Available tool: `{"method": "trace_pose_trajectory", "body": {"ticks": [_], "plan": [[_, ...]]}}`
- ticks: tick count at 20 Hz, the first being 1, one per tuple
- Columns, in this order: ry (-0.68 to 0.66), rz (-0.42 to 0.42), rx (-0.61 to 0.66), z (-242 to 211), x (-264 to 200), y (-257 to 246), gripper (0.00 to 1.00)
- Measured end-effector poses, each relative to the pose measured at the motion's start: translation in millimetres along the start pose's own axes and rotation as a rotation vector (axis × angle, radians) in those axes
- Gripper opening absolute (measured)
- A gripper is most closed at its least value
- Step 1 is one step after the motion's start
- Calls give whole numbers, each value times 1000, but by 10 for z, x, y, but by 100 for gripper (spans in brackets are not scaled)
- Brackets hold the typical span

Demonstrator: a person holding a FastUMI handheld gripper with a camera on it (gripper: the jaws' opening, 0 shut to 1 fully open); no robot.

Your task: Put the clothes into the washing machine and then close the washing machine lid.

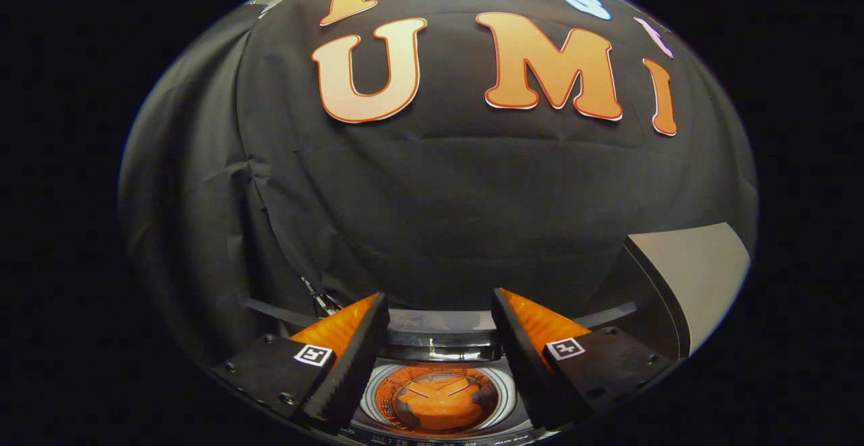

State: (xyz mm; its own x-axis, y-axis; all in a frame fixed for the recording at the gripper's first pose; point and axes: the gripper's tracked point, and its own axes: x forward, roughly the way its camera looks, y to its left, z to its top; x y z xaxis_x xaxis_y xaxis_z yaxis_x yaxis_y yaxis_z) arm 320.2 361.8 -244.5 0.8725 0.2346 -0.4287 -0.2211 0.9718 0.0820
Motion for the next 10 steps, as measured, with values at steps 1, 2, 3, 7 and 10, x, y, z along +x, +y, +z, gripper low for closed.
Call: {"method": "trace_pose_trajectory", "body": {"ticks": [1,2,3,7,10], "plan": [[-12,3,4,9,21,3,99],[-16,5,3,-1,17,7,99],[-15,7,-4,-18,13,12,99],[-36,0,3,-112,-76,22,99],[-43,-5,3,-185,-114,33,99]]}}
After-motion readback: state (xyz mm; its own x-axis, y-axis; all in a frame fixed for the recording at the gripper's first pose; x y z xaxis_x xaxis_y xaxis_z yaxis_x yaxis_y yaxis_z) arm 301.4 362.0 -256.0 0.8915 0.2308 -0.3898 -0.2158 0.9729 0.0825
